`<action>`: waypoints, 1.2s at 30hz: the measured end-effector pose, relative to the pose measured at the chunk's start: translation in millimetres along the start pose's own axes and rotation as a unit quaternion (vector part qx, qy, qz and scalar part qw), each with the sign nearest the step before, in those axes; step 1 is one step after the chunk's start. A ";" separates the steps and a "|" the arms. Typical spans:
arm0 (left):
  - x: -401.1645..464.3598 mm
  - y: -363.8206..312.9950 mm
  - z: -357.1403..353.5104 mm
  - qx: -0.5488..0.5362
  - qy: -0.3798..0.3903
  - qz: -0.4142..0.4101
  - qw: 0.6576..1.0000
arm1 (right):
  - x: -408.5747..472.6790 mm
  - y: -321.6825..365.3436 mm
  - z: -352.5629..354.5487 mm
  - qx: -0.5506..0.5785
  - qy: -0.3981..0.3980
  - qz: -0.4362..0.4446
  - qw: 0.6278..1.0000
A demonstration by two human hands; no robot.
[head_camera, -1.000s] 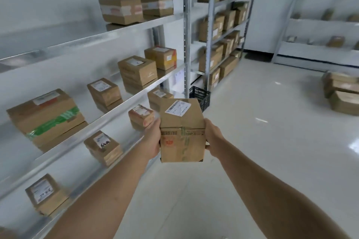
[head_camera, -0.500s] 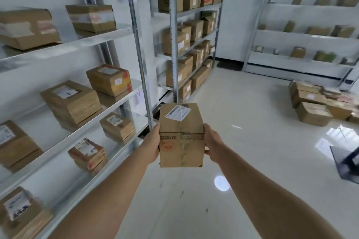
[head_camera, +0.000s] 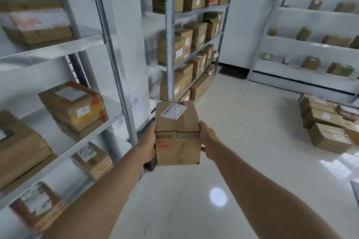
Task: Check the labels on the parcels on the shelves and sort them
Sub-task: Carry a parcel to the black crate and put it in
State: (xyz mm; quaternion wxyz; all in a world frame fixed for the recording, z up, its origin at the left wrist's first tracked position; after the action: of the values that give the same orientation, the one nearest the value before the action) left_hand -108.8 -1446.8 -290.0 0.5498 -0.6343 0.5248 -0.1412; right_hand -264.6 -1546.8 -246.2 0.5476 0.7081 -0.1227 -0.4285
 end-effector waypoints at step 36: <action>432.9 -136.3 51.2 -0.191 -0.298 -0.066 0.933 | 543.0 219.4 -5.3 -0.171 0.246 -0.092 0.950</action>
State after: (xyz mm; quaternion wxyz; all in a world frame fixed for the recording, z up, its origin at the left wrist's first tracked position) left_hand 176.7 -1795.3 -365.2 0.5385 -0.7739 0.3105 0.1212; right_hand 131.3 -1973.7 -309.4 0.6318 0.6953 0.1567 -0.3047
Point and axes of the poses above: each hand's wrist, its own x-axis towards the middle knuckle, its own z-axis out of the back of the hand, y = z × x, the point moved 3 cm from there along x, towards the middle knuckle, and after that the axes turned 12 degrees about y, right-handed, at the moved point
